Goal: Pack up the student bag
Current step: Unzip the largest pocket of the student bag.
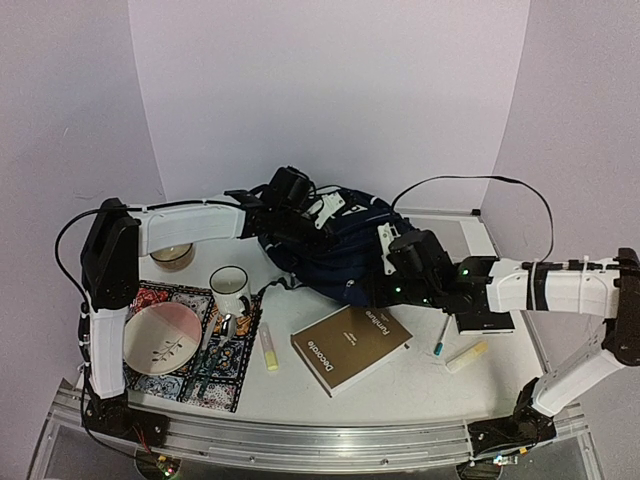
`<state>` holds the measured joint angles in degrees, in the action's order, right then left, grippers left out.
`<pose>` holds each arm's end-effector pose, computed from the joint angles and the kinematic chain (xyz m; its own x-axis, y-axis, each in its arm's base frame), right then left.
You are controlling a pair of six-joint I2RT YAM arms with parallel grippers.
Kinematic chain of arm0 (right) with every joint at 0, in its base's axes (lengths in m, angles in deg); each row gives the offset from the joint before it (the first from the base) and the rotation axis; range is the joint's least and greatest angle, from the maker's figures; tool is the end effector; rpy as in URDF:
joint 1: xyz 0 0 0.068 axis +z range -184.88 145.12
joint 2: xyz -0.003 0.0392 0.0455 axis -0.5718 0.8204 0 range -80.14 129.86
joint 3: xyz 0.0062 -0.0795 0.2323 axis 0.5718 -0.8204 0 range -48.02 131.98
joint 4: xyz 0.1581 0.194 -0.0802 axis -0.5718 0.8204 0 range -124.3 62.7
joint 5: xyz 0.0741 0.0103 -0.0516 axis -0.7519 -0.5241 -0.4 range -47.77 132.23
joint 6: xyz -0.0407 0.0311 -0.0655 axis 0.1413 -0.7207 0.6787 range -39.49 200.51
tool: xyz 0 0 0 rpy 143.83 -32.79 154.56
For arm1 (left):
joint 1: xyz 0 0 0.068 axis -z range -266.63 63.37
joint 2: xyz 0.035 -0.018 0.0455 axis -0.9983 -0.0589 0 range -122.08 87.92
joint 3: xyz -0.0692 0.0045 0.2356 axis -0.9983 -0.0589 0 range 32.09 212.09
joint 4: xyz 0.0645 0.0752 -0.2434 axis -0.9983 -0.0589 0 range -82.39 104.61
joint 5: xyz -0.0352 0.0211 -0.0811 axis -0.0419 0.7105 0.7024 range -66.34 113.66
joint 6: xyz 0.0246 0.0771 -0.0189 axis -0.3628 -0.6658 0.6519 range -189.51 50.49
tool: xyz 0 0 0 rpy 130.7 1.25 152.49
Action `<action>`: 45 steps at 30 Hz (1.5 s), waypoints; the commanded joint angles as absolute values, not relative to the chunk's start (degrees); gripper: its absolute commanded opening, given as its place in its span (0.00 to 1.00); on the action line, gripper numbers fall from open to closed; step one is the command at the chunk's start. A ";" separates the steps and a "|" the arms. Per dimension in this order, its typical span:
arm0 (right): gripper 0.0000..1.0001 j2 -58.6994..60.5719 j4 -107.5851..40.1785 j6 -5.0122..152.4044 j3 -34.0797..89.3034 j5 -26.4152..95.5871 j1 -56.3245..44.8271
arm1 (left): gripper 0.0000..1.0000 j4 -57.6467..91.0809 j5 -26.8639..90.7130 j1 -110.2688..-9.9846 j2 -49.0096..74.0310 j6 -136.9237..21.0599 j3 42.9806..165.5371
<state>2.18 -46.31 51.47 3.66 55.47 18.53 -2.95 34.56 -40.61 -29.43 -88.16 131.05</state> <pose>0.2329 0.2856 0.2270 -0.4830 0.1420 -0.8640 -0.4778 0.7842 0.3959 0.3364 -0.3684 0.2169 -0.1265 0.5831 -0.8025 0.9005 0.4068 0.1537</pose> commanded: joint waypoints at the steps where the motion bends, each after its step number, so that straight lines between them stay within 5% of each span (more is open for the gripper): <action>1: 0.25 5.72 -56.75 46.37 2.34 54.72 18.67 | 0.00 4.13 38.64 -40.31 -23.37 -82.96 132.74; 25: 0.34 16.89 -57.14 38.76 5.29 62.44 18.71 | 0.00 5.22 43.50 -40.22 -22.97 -78.70 134.17; 32: 0.27 19.13 -53.67 35.79 7.42 68.30 18.73 | 0.00 5.45 45.37 -40.06 -23.32 -78.09 134.77; 41: 0.02 16.01 -51.02 37.81 7.09 66.86 18.73 | 0.00 5.73 42.55 -39.97 -24.60 -80.08 136.29; 45: 0.00 11.49 -48.17 39.72 5.12 66.46 18.74 | 0.00 5.74 39.30 -40.15 -25.25 -82.16 136.70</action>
<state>17.37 -53.33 37.58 6.10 65.14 18.95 -2.78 40.29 -40.51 -28.72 -80.16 131.39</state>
